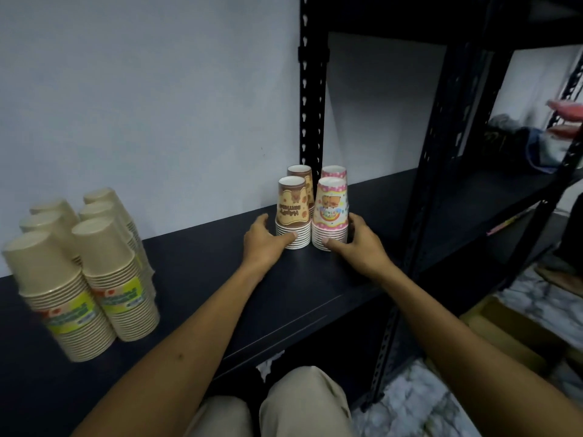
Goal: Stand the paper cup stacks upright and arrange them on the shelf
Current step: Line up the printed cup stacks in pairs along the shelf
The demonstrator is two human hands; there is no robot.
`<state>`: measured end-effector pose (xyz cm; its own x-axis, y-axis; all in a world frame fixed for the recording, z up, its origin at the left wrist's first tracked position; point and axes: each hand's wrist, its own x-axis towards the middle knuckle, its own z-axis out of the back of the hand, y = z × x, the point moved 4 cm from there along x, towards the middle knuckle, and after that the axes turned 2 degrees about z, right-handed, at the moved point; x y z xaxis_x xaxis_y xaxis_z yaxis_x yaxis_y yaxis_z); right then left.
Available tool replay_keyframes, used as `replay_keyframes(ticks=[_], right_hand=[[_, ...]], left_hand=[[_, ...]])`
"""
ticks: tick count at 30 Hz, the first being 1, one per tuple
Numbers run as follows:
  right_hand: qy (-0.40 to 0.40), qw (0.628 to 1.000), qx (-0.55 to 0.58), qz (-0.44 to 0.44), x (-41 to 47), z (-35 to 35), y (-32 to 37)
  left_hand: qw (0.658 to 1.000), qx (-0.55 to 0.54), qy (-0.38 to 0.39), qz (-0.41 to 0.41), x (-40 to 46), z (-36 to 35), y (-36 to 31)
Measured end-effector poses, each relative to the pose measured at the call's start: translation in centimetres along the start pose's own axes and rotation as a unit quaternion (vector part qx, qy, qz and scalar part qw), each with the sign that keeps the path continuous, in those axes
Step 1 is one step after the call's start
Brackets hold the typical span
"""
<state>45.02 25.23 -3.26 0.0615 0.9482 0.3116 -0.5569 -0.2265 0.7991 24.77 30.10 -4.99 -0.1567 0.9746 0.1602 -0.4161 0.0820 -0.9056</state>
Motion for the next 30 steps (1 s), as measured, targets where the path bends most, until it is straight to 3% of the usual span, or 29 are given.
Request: replay_keyframes(ticks=[6,17,23,30], right_hand=[[-0.043,0.999,0.005,-0.022,1.4,-1.2,-0.7],[-0.096,0.995,-0.019,-0.033,1.0,-2.0,-1.0],[-0.053,0.998,-0.027,-0.017,1.2,-2.8,0.3],[0.042,0.998,0.012,0.033,2.7,-6.7,1.9]], left_hand=[[0.994,-0.083,0.057,-0.046,0.9,-0.5,0.3],[0.995,-0.074,0.026,-0.061,0.3,0.1,0.7],[0.996,-0.086,-0.006,-0.032,-1.3,1.9,0.9],[0.992,-0.072,-0.098,0.024,-3.0,5.9,2.2]])
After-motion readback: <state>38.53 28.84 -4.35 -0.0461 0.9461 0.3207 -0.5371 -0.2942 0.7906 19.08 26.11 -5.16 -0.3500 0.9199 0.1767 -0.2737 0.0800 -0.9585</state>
